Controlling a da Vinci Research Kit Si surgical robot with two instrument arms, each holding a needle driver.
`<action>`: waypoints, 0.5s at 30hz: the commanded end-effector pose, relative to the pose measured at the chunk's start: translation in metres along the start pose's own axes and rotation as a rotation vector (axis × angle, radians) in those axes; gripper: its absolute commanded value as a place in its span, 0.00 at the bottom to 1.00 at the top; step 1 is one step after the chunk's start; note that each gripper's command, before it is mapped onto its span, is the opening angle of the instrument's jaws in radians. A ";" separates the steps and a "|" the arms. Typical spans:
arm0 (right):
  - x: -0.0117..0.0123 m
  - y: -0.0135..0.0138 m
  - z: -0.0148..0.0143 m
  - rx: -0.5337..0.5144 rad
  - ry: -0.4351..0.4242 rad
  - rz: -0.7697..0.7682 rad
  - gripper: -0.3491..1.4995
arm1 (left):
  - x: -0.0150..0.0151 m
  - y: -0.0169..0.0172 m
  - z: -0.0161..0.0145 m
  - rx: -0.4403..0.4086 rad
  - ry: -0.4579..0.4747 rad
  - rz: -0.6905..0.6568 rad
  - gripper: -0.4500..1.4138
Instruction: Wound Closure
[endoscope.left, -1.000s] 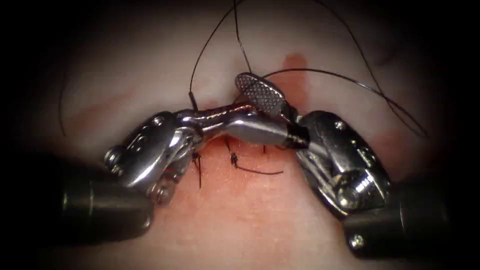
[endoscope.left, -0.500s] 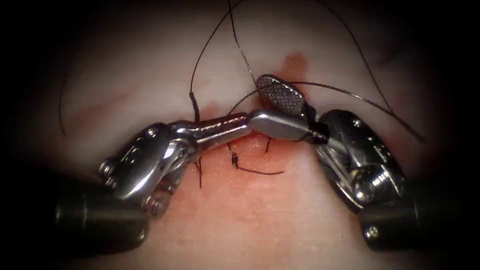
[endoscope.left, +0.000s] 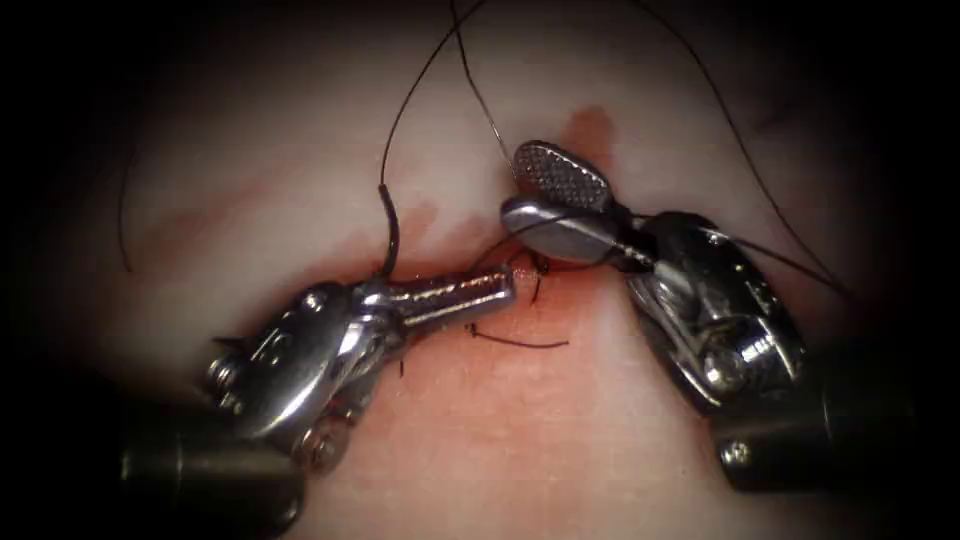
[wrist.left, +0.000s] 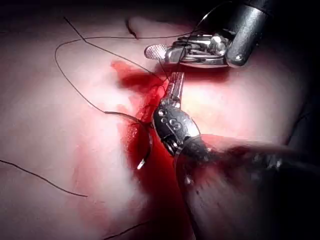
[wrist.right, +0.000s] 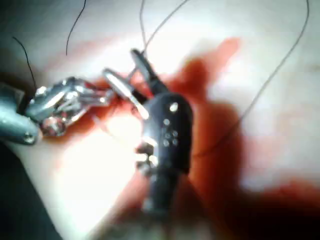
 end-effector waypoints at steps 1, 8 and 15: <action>0.0001 -0.0003 0.0005 -0.031 -0.052 -0.023 0.69 | -0.0009 -0.0001 0.0004 -0.005 -0.003 -0.003 0.00; 0.0008 -0.0010 0.0011 -0.164 -0.155 -0.132 0.74 | -0.0012 -0.0002 0.0006 -0.007 -0.007 -0.002 0.00; 0.0005 -0.0012 0.0022 -0.217 -0.219 -0.195 0.74 | -0.0011 -0.0003 0.0006 -0.006 -0.013 -0.002 0.00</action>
